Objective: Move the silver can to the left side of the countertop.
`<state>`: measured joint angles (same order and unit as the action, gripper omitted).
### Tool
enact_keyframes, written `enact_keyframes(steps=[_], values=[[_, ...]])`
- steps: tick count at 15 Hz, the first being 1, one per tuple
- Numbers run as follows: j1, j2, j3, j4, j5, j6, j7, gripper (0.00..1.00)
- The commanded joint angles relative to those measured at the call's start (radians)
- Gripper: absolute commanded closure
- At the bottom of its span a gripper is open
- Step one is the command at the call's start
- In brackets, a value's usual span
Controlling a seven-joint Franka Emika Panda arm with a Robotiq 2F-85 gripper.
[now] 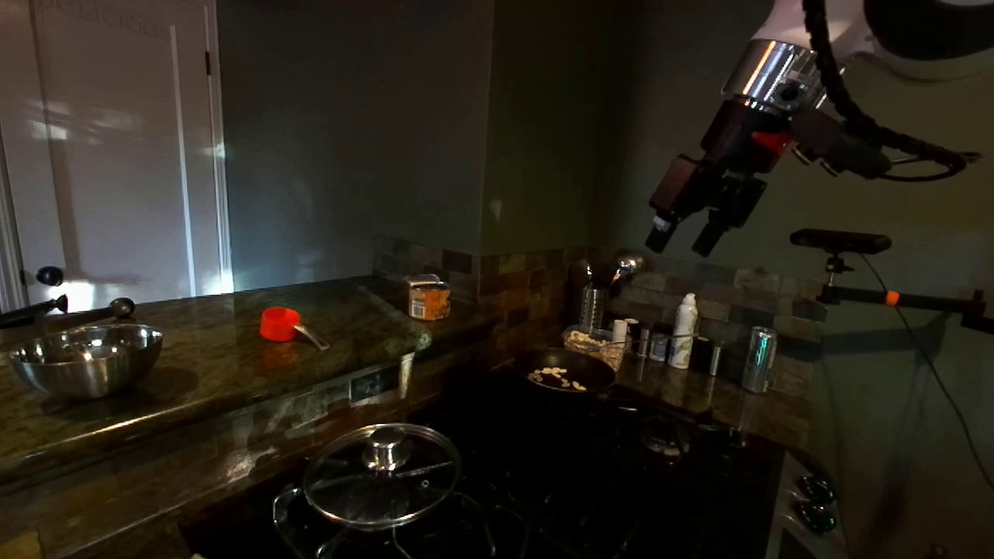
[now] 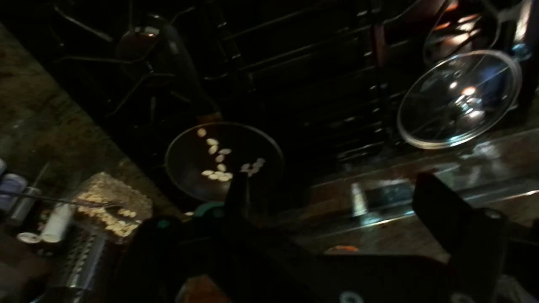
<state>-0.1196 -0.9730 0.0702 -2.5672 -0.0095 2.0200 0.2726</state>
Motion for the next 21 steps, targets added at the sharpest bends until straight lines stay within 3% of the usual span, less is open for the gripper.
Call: enact_keyframes(steps=[1,6,7,8,13,15,21], values=[[-0.148,0.013,-0.103,0.016,-0.097,0.061,-0.002,0.0],[-0.351,0.12,-0.229,0.097,-0.201,0.144,0.034,0.0],[-0.372,0.156,-0.239,0.14,-0.195,0.096,0.049,0.0],[-0.334,0.067,-0.233,0.07,-0.177,0.122,0.004,0.0],[-0.344,0.108,-0.232,0.102,-0.171,0.123,0.022,0.0],[-0.403,0.253,-0.226,0.2,-0.199,0.125,0.11,0.0],[-0.446,0.586,-0.249,0.481,-0.22,0.026,0.248,0.0]])
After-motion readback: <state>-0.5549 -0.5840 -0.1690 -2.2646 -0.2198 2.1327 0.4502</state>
